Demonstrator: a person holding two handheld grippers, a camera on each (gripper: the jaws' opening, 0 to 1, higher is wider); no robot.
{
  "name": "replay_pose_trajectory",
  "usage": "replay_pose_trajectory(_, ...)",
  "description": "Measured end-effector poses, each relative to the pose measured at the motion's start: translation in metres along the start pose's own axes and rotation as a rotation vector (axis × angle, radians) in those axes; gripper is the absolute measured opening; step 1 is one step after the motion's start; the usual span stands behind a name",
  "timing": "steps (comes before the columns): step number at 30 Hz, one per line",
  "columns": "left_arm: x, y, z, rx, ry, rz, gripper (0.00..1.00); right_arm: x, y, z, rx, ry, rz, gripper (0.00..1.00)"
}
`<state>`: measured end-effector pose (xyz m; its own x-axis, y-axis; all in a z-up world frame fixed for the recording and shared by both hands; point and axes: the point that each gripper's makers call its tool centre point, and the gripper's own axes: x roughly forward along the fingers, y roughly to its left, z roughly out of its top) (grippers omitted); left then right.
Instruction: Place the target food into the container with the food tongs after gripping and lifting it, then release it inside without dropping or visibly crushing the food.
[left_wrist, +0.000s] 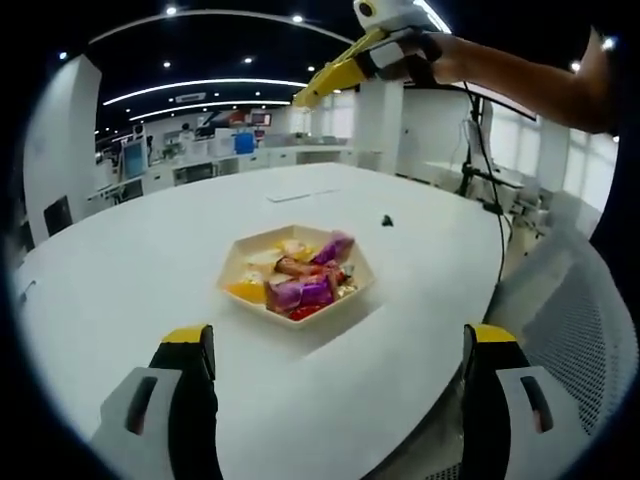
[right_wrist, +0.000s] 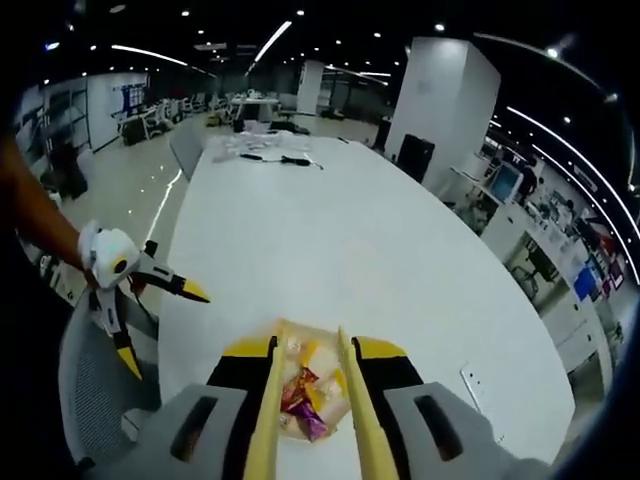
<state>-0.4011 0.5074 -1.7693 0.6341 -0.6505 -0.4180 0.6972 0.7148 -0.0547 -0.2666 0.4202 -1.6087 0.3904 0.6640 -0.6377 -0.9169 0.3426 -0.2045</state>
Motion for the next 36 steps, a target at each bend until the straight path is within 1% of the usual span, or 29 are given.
replay_pose_trajectory(3, 0.001, 0.000, -0.001, 0.004, 0.005, -0.002, 0.99, -0.007, -0.001, -0.003, -0.014, -0.014, 0.006, 0.29)
replay_pose_trajectory(7, 0.001, -0.001, -0.002, 0.006, 0.009, -0.004, 0.99, -0.017, -0.006, -0.019, -0.011, -0.001, 0.002, 0.29)
replay_pose_trajectory(8, 0.001, -0.001, -0.001, 0.009, 0.008, -0.003, 0.99, -0.018, -0.007, -0.020, -0.010, -0.001, 0.001, 0.29)
replay_pose_trajectory(12, 0.001, -0.002, -0.003, 0.018, 0.018, -0.004, 0.99, -0.031, -0.017, -0.038, 0.017, 0.002, -0.017, 0.29)
replay_pose_trajectory(16, 0.002, -0.002, -0.004, 0.020, 0.022, -0.003, 0.99, -0.044, -0.027, -0.052, 0.043, -0.001, -0.039, 0.29)
replay_pose_trajectory(22, 0.001, 0.002, -0.007, 0.019, 0.037, 0.016, 0.99, -0.075, -0.051, -0.080, 0.069, -0.004, -0.090, 0.29)
replay_pose_trajectory(25, 0.001, 0.003, -0.009, 0.040, 0.057, 0.030, 0.99, -0.089, -0.061, -0.093, 0.096, -0.014, -0.111, 0.29)
replay_pose_trajectory(27, 0.001, 0.007, -0.009, 0.064, 0.065, 0.055, 0.99, -0.099, -0.068, -0.099, 0.114, -0.029, -0.132, 0.29)
replay_pose_trajectory(28, 0.000, 0.011, -0.008, 0.070, 0.059, 0.075, 0.99, -0.105, -0.071, -0.103, 0.127, -0.039, -0.146, 0.29)
replay_pose_trajectory(30, -0.002, 0.018, -0.004, 0.049, 0.033, 0.094, 0.99, -0.114, -0.075, -0.107, 0.129, -0.058, -0.167, 0.29)
replay_pose_trajectory(31, -0.004, 0.019, -0.004, 0.045, 0.033, 0.098, 0.99, -0.119, -0.079, -0.110, 0.154, -0.079, -0.191, 0.29)
replay_pose_trajectory(32, -0.004, 0.021, -0.006, 0.040, 0.039, 0.101, 0.99, -0.122, -0.081, -0.113, 0.171, -0.086, -0.197, 0.29)
replay_pose_trajectory(33, -0.003, 0.021, -0.010, 0.018, 0.053, 0.100, 0.99, -0.125, -0.084, -0.119, 0.165, -0.086, -0.203, 0.29)
replay_pose_trajectory(35, -0.002, 0.018, -0.009, 0.028, 0.048, 0.098, 0.99, -0.127, -0.090, -0.126, 0.169, -0.084, -0.221, 0.29)
replay_pose_trajectory(36, -0.002, 0.016, -0.009, 0.038, 0.051, 0.093, 0.99, -0.129, -0.095, -0.133, 0.179, -0.073, -0.234, 0.30)
